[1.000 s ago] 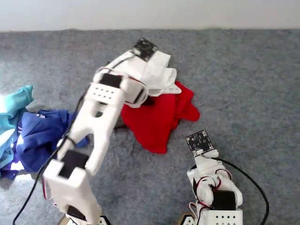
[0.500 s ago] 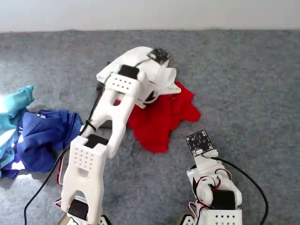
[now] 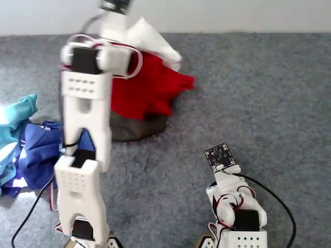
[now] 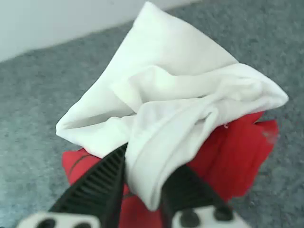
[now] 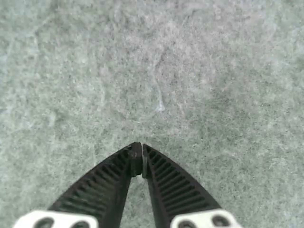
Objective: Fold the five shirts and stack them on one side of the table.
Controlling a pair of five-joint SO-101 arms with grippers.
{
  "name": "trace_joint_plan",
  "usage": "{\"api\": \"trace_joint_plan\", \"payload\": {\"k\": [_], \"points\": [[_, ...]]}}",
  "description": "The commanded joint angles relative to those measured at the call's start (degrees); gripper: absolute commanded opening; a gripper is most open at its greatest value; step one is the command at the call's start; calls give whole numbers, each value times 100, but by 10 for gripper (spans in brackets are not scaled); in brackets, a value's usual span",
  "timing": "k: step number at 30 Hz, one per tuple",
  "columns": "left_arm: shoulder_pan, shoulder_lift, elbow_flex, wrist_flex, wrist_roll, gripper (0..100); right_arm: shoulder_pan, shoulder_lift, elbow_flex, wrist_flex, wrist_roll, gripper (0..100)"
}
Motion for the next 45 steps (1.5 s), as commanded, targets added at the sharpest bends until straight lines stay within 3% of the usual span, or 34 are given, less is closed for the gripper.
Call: {"api": "trace_joint_plan", "payload": {"k": [1, 9, 15, 22, 28, 30, 32, 36, 40, 45], "points": [[-607, -1055, -295, 88, 70, 12, 4, -31, 70, 31, -26, 20], [-2365, -2303, -286, -88, 44, 12, 4, -31, 70, 31, -26, 20], [-3974, -2391, -259, -158, 35, 12, 4, -31, 70, 31, -26, 20], [-5248, -2391, 277, -501, 35, 12, 4, -31, 70, 31, -26, 20], [-5582, -2400, 1833, -1257, -149, 15, 4, -31, 70, 31, -26, 20], [-5582, -2453, 2229, -1240, -589, 37, 4, -31, 70, 31, -26, 20], [-5582, -2462, 2431, -976, -1187, 119, 4, -31, 70, 31, -26, 20], [-5591, -2470, 2413, -378, -1433, 284, 4, -31, 70, 31, -26, 20], [-5538, -2585, 2070, -281, -1609, 295, 4, -31, 70, 31, -26, 20], [-4888, -2927, 1560, -70, -1609, 295, 4, -31, 70, 31, -26, 20]]}}
